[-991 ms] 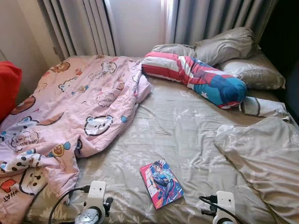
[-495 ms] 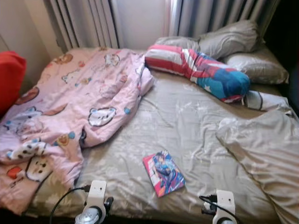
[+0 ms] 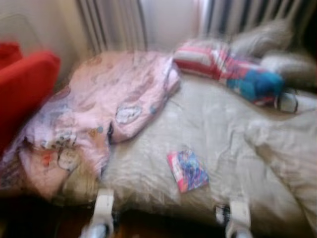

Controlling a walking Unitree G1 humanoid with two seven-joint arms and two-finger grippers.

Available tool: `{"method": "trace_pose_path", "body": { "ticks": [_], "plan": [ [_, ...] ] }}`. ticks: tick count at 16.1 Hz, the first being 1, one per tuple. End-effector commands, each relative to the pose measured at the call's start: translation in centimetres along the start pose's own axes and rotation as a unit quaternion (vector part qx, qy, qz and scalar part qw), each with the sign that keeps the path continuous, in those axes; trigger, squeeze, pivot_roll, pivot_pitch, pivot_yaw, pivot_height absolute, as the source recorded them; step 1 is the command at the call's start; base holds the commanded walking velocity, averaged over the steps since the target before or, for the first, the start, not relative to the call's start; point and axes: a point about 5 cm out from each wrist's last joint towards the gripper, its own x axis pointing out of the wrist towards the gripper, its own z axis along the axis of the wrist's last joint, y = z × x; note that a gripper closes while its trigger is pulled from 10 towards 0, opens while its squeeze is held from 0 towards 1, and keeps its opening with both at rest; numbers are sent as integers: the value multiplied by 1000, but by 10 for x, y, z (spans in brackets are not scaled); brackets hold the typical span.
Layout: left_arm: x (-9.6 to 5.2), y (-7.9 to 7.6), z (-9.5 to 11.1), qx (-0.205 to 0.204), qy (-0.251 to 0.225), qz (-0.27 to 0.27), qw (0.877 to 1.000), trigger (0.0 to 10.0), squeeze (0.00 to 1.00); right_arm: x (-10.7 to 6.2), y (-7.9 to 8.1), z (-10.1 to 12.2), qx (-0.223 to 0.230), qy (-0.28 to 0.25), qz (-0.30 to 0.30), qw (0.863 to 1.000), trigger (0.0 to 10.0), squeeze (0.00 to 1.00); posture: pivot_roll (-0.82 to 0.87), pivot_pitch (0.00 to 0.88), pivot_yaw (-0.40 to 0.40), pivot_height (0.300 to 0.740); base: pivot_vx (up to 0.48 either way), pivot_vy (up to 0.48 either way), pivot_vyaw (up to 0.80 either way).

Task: Clean up the room

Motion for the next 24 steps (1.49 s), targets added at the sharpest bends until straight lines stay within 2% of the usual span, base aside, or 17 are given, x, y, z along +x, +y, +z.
{"method": "trace_pose_path", "body": {
  "ticks": [1,9,13,17,24],
  "plan": [
    [-1,0,-4,5,9,-2,1000,10000,0,-2,-2,-6,0,10,-4,1000,10000,0,2,69,9,740,-262,0,0],
    [-1,-4,-7,-7,16,-12,1000,10000,0,-2,-3,-7,-9,14,-5,1000,10000,0,-2,47,10,740,-30,0,0],
    [-1,-5,-6,-13,17,-12,1000,10000,0,-2,-4,-7,-29,16,-5,999,10000,0,4,19,1,740,0,0,0],
    [-1,-6,-7,-17,18,-13,1000,10000,0,-1,-5,-7,-46,22,-3,999,10000,0,3,0,-9,740,0,0,692],
    [-3,-2,-15,-17,30,-7,999,10000,0,-1,-3,-7,-52,21,5,998,10000,0,2,0,-9,740,0,0,779]
  ]
}}
